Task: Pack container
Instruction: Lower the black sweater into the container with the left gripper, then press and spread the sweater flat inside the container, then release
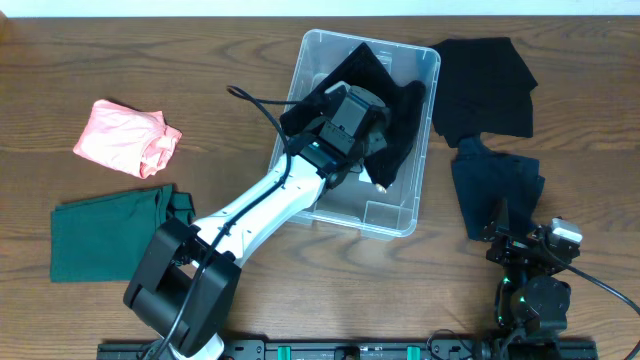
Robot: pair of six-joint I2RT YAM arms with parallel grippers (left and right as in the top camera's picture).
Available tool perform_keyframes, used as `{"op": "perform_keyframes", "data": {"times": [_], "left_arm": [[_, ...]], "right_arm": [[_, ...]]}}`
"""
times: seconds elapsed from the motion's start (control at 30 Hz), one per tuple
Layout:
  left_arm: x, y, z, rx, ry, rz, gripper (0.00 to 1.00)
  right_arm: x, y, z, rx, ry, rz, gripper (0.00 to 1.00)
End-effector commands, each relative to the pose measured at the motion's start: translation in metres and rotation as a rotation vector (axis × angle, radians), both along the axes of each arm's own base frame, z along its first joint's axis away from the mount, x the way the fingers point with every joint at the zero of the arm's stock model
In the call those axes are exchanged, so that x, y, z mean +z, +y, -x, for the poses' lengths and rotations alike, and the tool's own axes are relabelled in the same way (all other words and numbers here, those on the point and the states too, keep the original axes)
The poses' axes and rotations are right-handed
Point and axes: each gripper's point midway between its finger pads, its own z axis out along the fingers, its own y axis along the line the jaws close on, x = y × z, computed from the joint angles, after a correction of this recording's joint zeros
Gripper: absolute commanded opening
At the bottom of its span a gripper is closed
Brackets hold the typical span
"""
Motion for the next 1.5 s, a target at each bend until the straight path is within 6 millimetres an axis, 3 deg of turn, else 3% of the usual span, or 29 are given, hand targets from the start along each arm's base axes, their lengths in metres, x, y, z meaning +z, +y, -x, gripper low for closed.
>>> {"op": "perform_keyframes", "data": {"times": [0.0,0.2,0.7,0.83,1.07,1.13,1.2,1.27,1.37,1.4,1.47], "left_arm": [[0.019,-0.015,0.006,-0.036,0.017,0.089,0.93],[0.037,-0.012,0.005,-0.042,-0.015,0.107,0.98],[0.149,0.004,0.037,-0.102,-0.216,0.207,0.98],[0.158,0.006,0.04,-0.106,-0.236,0.215,0.98],[0.15,0.014,0.035,-0.098,-0.257,0.142,0.99],[0.138,0.024,0.03,-0.051,-0.244,0.081,0.87],[0.124,0.035,0.024,0.0,-0.227,0.015,0.66],[0.113,0.043,0.018,0.04,-0.219,-0.033,0.38],[0.093,0.058,0.004,0.106,-0.207,-0.111,0.11],[0.086,0.062,-0.001,0.122,-0.198,-0.132,0.06],[0.07,0.066,-0.007,0.135,-0.171,-0.157,0.06]], "right_arm": [[-0.001,-0.001,0.0,-0.006,-0.002,-0.009,0.99],[-0.001,-0.001,0.0,-0.006,-0.002,-0.01,0.99],[-0.001,-0.001,0.0,-0.006,-0.002,-0.009,0.99],[-0.001,-0.001,0.0,-0.006,-0.002,-0.01,0.99],[-0.001,-0.001,0.0,-0.006,-0.002,-0.009,0.99],[-0.001,-0.001,0.0,-0.006,-0.002,-0.01,0.99],[-0.001,-0.001,0.0,-0.006,-0.002,-0.009,0.99],[-0.001,-0.001,0.0,-0.006,-0.002,-0.01,0.99],[-0.001,-0.001,0.0,-0.006,-0.002,-0.009,0.99],[-0.001,-0.001,0.0,-0.006,-0.002,-0.009,0.99],[-0.001,-0.001,0.0,-0.006,-0.002,-0.009,0.99]]}}
